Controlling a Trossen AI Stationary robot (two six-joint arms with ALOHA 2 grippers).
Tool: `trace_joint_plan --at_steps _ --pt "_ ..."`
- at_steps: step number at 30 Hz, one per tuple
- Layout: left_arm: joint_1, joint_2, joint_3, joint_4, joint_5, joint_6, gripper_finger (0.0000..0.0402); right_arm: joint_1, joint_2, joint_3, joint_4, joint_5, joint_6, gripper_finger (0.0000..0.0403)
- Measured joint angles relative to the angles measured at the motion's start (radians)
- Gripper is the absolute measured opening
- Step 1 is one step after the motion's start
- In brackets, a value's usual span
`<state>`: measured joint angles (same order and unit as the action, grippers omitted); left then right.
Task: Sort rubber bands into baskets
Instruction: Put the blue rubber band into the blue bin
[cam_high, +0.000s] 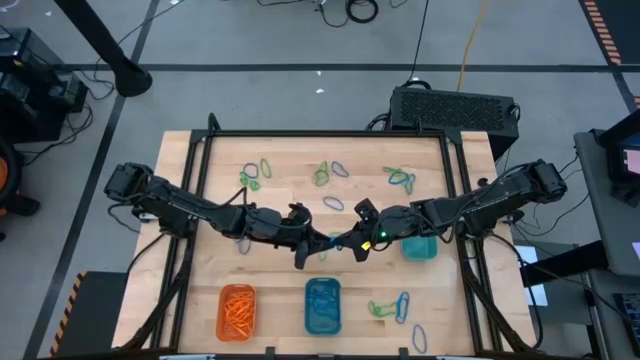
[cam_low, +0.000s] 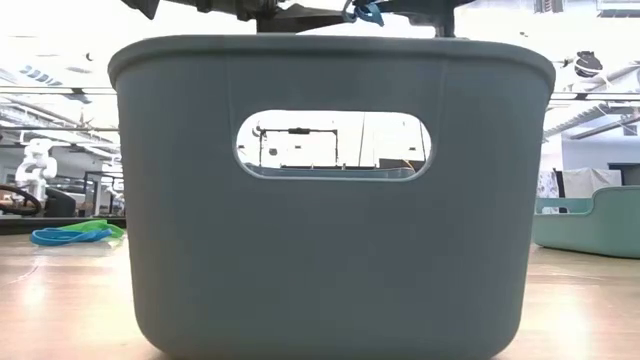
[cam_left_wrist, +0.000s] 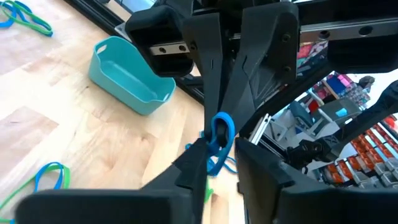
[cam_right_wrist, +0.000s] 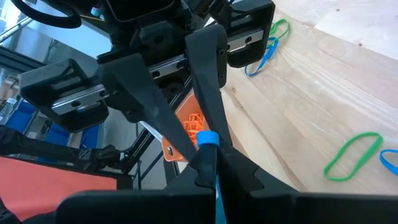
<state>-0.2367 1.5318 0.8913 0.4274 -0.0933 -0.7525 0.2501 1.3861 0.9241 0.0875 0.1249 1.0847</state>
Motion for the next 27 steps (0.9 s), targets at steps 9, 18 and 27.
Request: trace_joint_plan --at_steps 9,18,27 --pt "-0.001 0.000 0.000 0.001 0.027 0.029 0.0008 0.000 0.000 0.000 0.006 -0.046 -0.049 0.0001" --pt "-0.001 -0.008 0.000 0.004 0.053 0.028 0.0003 -0.002 -0.004 0.000 0.003 -0.054 -0.116 0.0066" --pt "-0.022 -0.026 0.000 -0.043 0.144 0.027 0.0001 -0.007 -0.006 0.000 -0.001 -0.225 -0.121 0.0154"
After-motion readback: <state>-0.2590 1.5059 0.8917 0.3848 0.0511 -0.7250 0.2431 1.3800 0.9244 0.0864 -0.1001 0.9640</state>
